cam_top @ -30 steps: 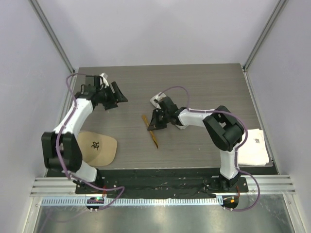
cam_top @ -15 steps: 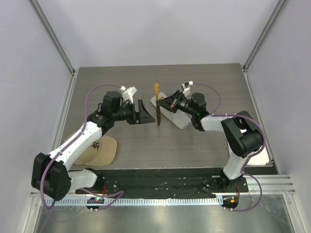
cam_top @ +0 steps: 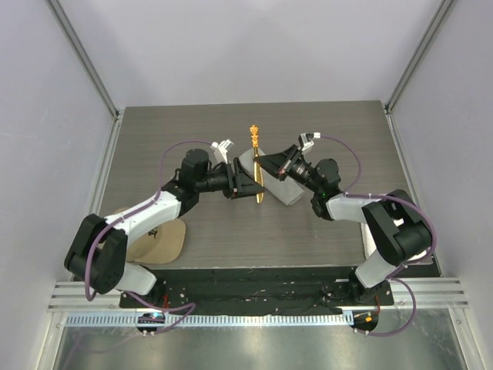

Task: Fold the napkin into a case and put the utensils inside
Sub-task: Pass from the right arm to the left

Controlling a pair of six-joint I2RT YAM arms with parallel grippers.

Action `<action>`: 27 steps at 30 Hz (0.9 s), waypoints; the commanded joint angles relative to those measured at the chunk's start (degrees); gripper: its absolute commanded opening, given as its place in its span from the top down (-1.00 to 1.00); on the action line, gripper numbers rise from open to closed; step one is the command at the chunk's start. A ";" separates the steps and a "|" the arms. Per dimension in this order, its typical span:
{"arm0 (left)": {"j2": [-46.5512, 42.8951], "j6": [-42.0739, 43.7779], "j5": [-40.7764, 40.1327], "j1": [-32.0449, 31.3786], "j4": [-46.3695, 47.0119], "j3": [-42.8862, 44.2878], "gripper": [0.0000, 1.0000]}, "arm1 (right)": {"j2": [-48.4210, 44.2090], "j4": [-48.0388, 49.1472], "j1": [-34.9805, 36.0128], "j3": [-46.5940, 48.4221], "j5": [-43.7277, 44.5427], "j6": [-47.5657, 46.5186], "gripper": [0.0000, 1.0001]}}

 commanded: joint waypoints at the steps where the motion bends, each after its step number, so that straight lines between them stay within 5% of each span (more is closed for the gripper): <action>1: 1.84 -5.84 3.69 -2.50 11.80 2.04 0.14 | -4.11 4.18 1.07 -0.76 3.22 -1.01 0.98; 2: 1.67 -5.94 4.13 -2.50 12.51 1.95 0.58 | -4.29 2.61 0.99 -0.76 2.70 -1.62 0.98; 5: -0.17 -2.00 4.49 -2.50 7.78 2.83 1.00 | -6.31 0.05 0.90 -2.07 1.73 -3.73 0.98; 9: -1.14 7.22 8.69 -2.42 -4.32 6.50 1.00 | -8.24 -3.37 0.37 -2.17 -4.65 -7.06 0.88; 11: -1.23 13.18 10.98 -2.42 -13.47 8.01 1.00 | -8.07 -7.41 -0.86 -0.59 -10.03 -9.44 0.63; 12: -1.14 15.22 11.95 -2.33 -16.63 8.62 1.00 | -8.07 -7.43 -1.38 -0.50 -14.14 -9.54 0.27; 13: -1.14 16.72 14.74 -2.42 -19.53 9.67 1.00 | -8.07 -7.52 -2.52 -0.23 -16.10 -9.63 0.12; 16: -1.58 21.12 19.58 -2.50 -26.05 9.77 1.00 | -9.03 -10.57 -3.41 1.17 -21.64 -12.51 -0.14; 25: -2.29 33.85 23.65 -2.50 -43.71 12.32 1.00 | -12.38 -27.20 -3.50 5.65 -26.83 -26.33 -0.08; 27: -2.20 35.80 23.92 -2.50 -46.70 13.81 1.00 | -11.76 -23.79 -3.50 6.10 -28.77 -23.36 0.38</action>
